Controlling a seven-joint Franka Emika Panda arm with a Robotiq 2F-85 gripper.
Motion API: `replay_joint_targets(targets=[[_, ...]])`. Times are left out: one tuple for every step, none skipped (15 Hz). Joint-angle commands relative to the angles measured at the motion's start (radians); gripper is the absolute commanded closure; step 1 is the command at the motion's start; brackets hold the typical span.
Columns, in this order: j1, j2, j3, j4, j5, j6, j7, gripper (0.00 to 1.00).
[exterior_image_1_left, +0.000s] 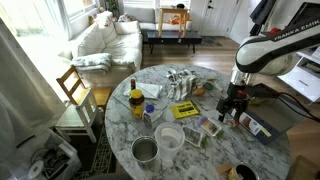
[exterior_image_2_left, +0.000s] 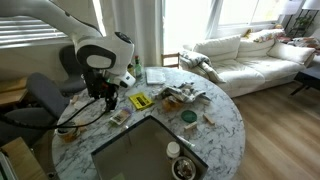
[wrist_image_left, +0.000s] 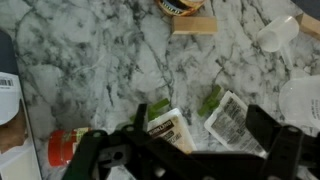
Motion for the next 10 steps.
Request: replay_joint_targets(targets=[[-0.007, 0.000, 0.007, 0.004, -0.001, -0.002, 0.001, 0.00], [-0.007, 0.000, 0.007, 0.006, -0.001, -0.002, 0.001, 0.00], [-0.007, 0.000, 0.007, 0.008, -0.001, -0.002, 0.001, 0.00], [-0.019, 0.031, 0.004, 0.023, 0.030, 0.005, -0.035, 0.00], [-0.023, 0.045, 0.002, 0.027, 0.033, 0.013, -0.056, 0.00], [-0.024, 0.056, 0.001, 0.024, 0.018, 0.035, -0.060, 0.00], [-0.030, 0.069, 0.004, 0.023, 0.030, 0.036, -0.094, 0.00], [-0.035, 0.080, 0.005, 0.022, 0.030, 0.046, -0.110, 0.00], [-0.038, 0.095, 0.005, 0.020, 0.024, 0.053, -0.108, 0.00], [-0.041, 0.109, 0.006, 0.016, 0.025, 0.072, -0.113, 0.00]])
